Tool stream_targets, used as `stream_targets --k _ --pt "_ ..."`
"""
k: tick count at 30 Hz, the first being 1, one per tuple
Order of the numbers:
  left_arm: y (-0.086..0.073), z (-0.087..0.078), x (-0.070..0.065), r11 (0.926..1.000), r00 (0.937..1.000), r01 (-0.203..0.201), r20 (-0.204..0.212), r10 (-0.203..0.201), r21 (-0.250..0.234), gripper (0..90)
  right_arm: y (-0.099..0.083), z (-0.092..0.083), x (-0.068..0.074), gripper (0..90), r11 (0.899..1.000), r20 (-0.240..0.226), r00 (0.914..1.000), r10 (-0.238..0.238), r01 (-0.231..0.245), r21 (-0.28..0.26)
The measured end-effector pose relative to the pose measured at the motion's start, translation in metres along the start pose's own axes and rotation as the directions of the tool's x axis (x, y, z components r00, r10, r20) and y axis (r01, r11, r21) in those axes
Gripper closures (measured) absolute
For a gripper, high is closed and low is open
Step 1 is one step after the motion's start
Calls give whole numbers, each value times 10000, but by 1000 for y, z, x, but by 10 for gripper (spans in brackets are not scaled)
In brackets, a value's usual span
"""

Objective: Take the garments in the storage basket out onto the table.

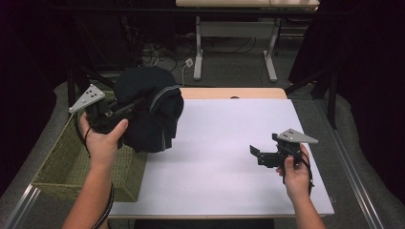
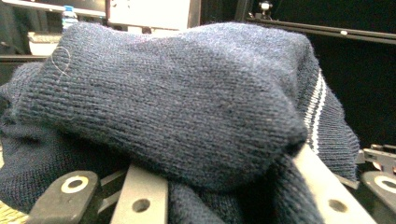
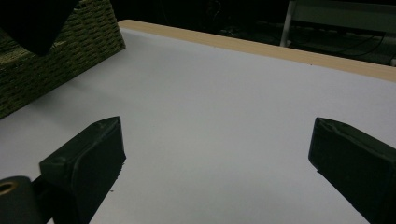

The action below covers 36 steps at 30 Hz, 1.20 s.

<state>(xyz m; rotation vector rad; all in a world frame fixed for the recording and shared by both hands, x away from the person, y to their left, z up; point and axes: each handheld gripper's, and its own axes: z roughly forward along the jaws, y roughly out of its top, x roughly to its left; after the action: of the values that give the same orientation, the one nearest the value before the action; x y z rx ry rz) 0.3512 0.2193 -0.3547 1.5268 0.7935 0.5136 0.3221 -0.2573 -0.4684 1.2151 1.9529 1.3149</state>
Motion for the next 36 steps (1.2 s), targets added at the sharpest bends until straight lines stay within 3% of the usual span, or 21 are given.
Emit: stream_targets --k 16,22,36 --pt "-13 26 -23 9995 9967 -179 798 158 262 690 0 0 1 32 10000 -20 10000 -52 52 -15" --pt "-25 34 -30 9991 9944 -49 1057 4 423 690 0 -1 0 32 10000 18 10000 -16 16 -21" --pt "-58 56 -45 9914 9851 42 1698 -265 1308 690 1 -1 0 32 10000 2 10000 -22 22 -88"
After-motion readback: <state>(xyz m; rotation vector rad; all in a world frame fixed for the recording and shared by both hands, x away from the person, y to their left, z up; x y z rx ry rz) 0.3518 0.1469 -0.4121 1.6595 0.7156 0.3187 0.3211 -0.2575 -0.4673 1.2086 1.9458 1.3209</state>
